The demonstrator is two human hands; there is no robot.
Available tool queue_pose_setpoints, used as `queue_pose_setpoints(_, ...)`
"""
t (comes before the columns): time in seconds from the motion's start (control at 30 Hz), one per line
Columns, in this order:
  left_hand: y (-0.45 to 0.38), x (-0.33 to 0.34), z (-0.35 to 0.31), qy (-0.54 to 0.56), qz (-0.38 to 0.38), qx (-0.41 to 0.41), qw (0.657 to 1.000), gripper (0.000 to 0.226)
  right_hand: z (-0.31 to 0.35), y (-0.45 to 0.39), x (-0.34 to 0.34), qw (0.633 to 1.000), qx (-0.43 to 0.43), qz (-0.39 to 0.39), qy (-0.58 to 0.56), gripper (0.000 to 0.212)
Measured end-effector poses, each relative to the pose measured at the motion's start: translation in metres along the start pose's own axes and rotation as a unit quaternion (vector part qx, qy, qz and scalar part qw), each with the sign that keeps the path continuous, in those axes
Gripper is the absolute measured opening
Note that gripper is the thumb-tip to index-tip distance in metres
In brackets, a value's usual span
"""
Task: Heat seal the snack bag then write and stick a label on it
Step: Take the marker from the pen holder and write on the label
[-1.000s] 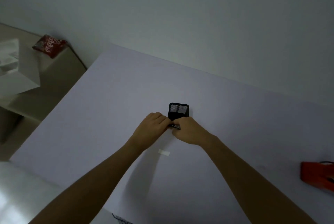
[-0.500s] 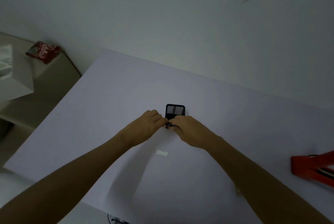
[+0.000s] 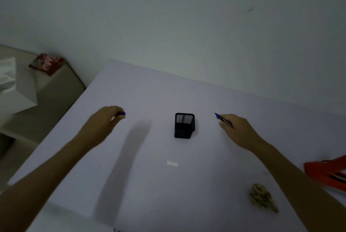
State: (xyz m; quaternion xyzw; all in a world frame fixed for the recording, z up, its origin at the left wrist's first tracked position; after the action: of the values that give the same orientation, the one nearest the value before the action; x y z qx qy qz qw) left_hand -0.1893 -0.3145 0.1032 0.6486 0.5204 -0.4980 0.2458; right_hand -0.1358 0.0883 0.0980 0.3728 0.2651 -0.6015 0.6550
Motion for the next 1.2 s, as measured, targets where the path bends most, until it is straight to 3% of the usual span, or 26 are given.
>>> queue_pose_setpoints(0.03, -0.004, 0.003, -0.019, 0.038, -0.018, 0.000, 0.999, 0.010, 0.009, 0.000, 0.010, 0.999, 0.005, 0.000, -0.044, 0.021)
queue_pose_setpoints(0.1, -0.011, 0.011, -0.045, 0.128, -0.048, -0.016, 0.991, 0.009, 0.026, 0.000, 0.023, 0.987, 0.008, -0.006, -0.158, 0.043)
queue_pose_setpoints(0.17, -0.011, 0.024, -0.062, 0.190, -0.073, -0.035, 0.978, 0.009, 0.041, 0.002, 0.030, 0.959, 0.006, -0.009, -0.283, 0.049)
queue_pose_setpoints(0.23, -0.008, 0.038, -0.072, 0.235, -0.095, -0.060, 0.965, 0.010, 0.053, 0.005, 0.033, 0.910, 0.032, -0.002, -0.413, 0.036)
queue_pose_setpoints(0.33, 0.000, 0.060, -0.075, 0.279, -0.108, -0.111, 0.948, 0.008, 0.060, 0.008, 0.040, 0.801, 0.110, 0.020, -0.589, 0.028)
queue_pose_setpoints(0.37, 0.002, 0.068, -0.074, 0.290, -0.104, -0.127, 0.943, 0.007, 0.062, 0.009, 0.043, 0.792, 0.112, 0.024, -0.600, 0.021)
queue_pose_setpoints(0.43, 0.007, 0.084, -0.071, 0.300, -0.084, -0.152, 0.938, 0.006, 0.065, 0.010, 0.046, 0.814, 0.113, 0.017, -0.570, 0.005)
queue_pose_setpoints(0.5, 0.010, 0.099, -0.067, 0.305, -0.058, -0.168, 0.936, 0.006, 0.062, 0.009, 0.054, 0.833, 0.142, -0.013, -0.535, 0.024)
queue_pose_setpoints(0.6, 0.008, 0.121, -0.063, 0.281, -0.007, -0.172, 0.944, 0.006, 0.055, 0.005, 0.069, 0.802, 0.202, -0.028, -0.561, 0.050)
queue_pose_setpoints(0.7, 0.004, 0.140, -0.063, 0.255, 0.031, -0.177, 0.950, 0.008, 0.051, 0.002, 0.079, 0.776, 0.215, -0.022, -0.592, 0.058)
queue_pose_setpoints(1.0, -0.005, 0.186, -0.047, 0.168, 0.112, -0.177, 0.963, 0.011, 0.040, -0.011, 0.100, 0.752, 0.209, -0.005, -0.625, 0.066)
queue_pose_setpoints(1.2, 0.008, 0.217, -0.031, 0.054, 0.201, -0.163, 0.964, 0.007, 0.029, -0.014, 0.114, 0.735, 0.213, 0.025, -0.643, 0.053)
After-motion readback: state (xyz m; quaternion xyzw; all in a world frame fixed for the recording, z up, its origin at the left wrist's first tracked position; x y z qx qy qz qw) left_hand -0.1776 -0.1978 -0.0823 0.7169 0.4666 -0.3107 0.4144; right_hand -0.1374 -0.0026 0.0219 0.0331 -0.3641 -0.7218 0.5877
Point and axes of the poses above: each hand's wrist, its own y-axis away from the middle knuckle, its own x-axis out of the palm, z = x × y, the point moved 5 cm from there along -y, towards the middle knuckle
